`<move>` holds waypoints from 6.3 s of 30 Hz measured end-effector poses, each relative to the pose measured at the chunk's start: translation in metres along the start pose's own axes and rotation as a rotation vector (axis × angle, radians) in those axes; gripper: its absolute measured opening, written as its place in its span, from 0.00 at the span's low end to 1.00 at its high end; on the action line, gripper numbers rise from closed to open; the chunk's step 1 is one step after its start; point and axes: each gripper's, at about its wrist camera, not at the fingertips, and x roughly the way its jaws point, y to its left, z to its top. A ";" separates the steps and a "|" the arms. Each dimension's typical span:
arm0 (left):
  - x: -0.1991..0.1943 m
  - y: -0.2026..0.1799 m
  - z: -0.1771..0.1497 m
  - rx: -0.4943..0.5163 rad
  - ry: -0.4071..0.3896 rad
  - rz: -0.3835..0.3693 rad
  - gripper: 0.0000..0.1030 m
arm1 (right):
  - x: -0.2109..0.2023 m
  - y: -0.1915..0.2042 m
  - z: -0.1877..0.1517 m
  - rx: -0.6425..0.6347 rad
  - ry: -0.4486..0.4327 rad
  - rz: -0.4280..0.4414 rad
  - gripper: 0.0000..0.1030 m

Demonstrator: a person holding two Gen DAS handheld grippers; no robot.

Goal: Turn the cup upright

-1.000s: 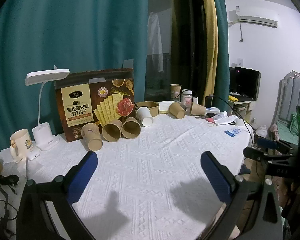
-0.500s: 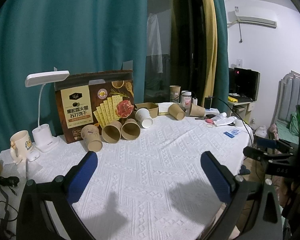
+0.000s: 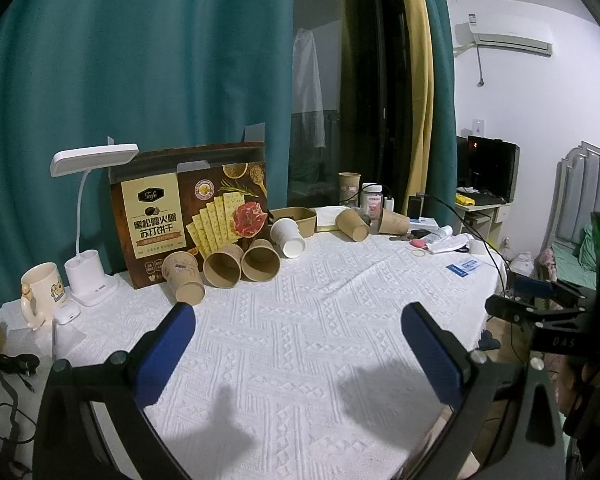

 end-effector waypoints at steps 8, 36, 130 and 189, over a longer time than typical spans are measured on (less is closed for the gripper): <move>-0.001 -0.002 0.004 0.002 0.000 -0.001 1.00 | -0.001 -0.001 0.000 0.004 0.002 0.000 0.79; 0.004 0.002 0.010 0.000 -0.001 0.007 1.00 | 0.000 -0.002 -0.001 0.006 0.003 0.001 0.79; 0.236 -0.189 0.063 1.244 0.307 -0.384 0.66 | 0.047 -0.140 0.030 0.208 0.118 -0.210 0.79; 0.057 0.070 -0.040 0.030 0.455 -0.281 0.84 | 0.184 0.115 0.031 -0.791 0.780 0.388 0.79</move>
